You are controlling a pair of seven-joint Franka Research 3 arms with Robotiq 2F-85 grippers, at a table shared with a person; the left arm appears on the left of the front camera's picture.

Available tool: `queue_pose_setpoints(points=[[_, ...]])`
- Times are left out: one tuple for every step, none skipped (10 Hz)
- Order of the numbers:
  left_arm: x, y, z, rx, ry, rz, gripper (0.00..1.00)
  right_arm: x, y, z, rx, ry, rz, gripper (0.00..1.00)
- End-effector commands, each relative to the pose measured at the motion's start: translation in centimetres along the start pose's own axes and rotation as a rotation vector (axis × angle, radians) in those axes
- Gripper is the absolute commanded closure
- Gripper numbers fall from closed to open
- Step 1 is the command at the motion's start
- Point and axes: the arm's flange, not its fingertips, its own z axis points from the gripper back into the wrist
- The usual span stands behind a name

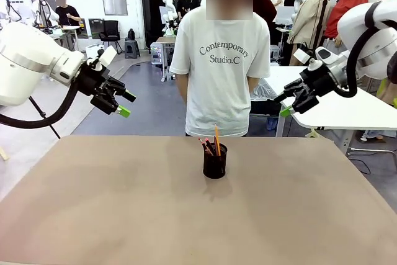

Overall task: Place the pens into the pen holder.
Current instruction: Pick up a writing instrument from the table and place it into the Pen holder.

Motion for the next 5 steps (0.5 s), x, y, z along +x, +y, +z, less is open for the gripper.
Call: queue_pose_setpoints(points=[[0.2, -0.1, 0.2, -0.003, 0.012, 0.011, 0.00, 0.3, -0.9, 1.1, 0.074, 0.034, -0.051, 0.00], [0.2, -0.1, 0.2, -0.003, 0.012, 0.011, 0.00, 0.4, -2.1, 1.7, 0.085, 0.043, -0.056, 0.00], [0.2, -0.1, 0.2, -0.003, 0.012, 0.011, 0.00, 0.1, -2.0, 1.9, 0.070, 0.041, -0.074, 0.00], [0.2, -0.1, 0.2, -0.003, 0.012, 0.011, 0.00, -0.2, -2.3, 1.8, 0.044, 0.038, -0.077, 0.00], [0.2, -0.1, 0.2, -0.003, 0.012, 0.011, 0.00, -0.5, -2.5, 1.9, 0.020, 0.031, -0.080, 0.00]])
